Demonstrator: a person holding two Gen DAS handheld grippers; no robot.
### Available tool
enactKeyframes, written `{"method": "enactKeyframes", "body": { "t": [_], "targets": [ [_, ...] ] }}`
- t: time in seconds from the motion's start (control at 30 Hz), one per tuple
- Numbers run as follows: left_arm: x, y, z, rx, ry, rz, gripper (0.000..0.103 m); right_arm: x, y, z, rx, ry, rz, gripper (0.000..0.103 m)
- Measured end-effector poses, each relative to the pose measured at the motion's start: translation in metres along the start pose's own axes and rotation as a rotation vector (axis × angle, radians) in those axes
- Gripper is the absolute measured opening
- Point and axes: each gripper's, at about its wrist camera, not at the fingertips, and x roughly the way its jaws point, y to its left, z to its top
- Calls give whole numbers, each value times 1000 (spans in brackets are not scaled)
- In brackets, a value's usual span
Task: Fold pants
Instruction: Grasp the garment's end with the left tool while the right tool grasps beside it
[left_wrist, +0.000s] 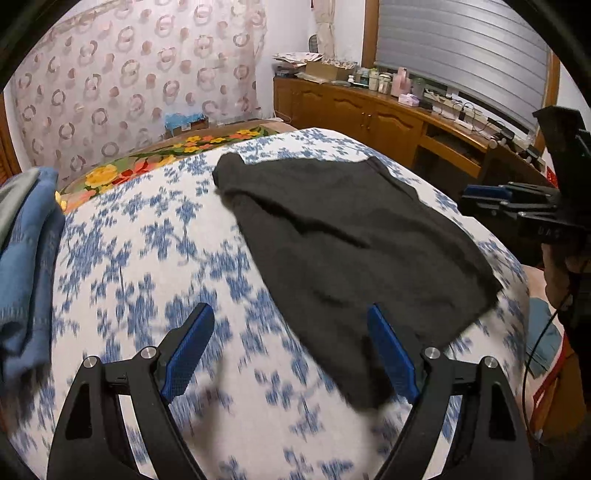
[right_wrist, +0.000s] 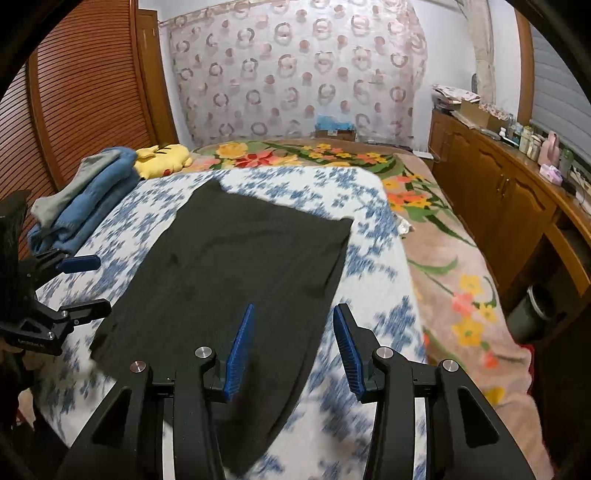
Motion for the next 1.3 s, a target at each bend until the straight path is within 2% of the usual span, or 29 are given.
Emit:
{"method": "enactKeyframes", "body": {
  "t": [0.1,0.33,0.47,0.6,0.73,0.93,1.07,1.3],
  "targets": [
    [-8,-3,-11,-5,1,-7,85,-7,7,-12,1,12,12,46],
    [-28,-15,-35,1,-13,-48,76,-25,14,-33,38,21,25,46],
    [-22,-22,-39,23,15,-68,59,-30,12,-39,68,20,25,46],
    [-14,-28,-39,41,27,-93,53,-31,17,-47,84,21,34,46],
    [-5,-33,-37,58,42,-89,43,-28,19,-52,87,28,47,46],
    [-11,-41,-35,87,13,-91,18,-25,20,-55,105,31,64,46],
    [-18,-39,-34,70,-7,-97,17,-25,21,-57,109,28,65,46],
    [-10,-39,-35,68,22,-85,17,-16,27,-62,108,50,46,46]
  ]
}}
